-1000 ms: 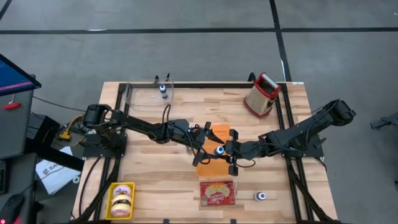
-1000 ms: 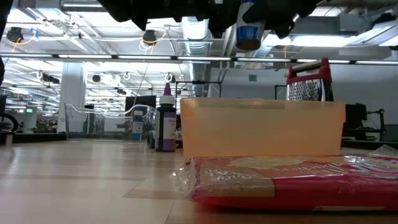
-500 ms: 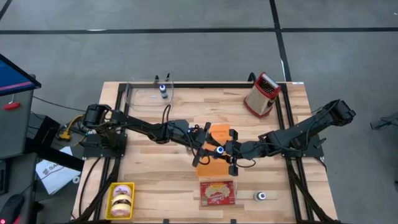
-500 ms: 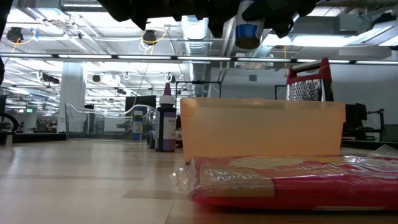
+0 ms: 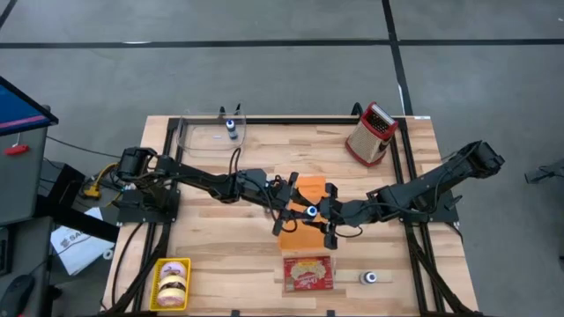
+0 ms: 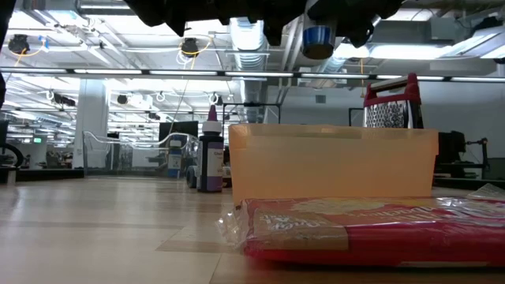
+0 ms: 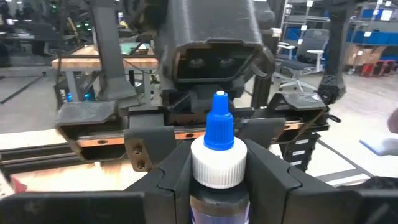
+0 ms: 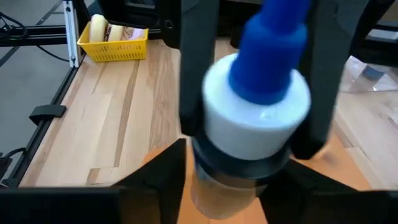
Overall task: Pick & Place Food Item
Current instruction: Put the right blue food coloring bottle into the transparent bin
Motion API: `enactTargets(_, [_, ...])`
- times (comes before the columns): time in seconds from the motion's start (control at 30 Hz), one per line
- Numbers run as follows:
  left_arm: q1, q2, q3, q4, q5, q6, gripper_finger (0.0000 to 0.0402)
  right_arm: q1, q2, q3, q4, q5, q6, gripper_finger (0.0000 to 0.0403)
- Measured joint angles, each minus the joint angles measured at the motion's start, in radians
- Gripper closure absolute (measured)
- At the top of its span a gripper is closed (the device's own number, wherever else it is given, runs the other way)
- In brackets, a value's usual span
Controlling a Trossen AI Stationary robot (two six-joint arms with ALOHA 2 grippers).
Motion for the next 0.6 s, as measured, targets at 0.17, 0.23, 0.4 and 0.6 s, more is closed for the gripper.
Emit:
enactTargets(0.17, [0.012,-0.002,0.002,-0.034,-0.058,0.004,0.0292,0.006,0.0,0.0,-0.017,0.021,0.012,0.0194])
enactTargets(0.23, [0.019,-0.003,0.002,-0.049,-0.08,0.005,0.0292,0.009,0.0,0.0,-0.038,0.042,0.022,0.0182])
enactTargets(0.4, [0.037,-0.011,0.001,-0.091,-0.135,0.007,0.0292,0.011,-0.003,0.0,-0.129,0.111,0.085,0.0173])
enactTargets(0.6, [0.042,-0.055,-0.002,-0.186,-0.295,0.033,0.0292,0.017,-0.006,0.003,-0.203,0.155,0.15,0.0173])
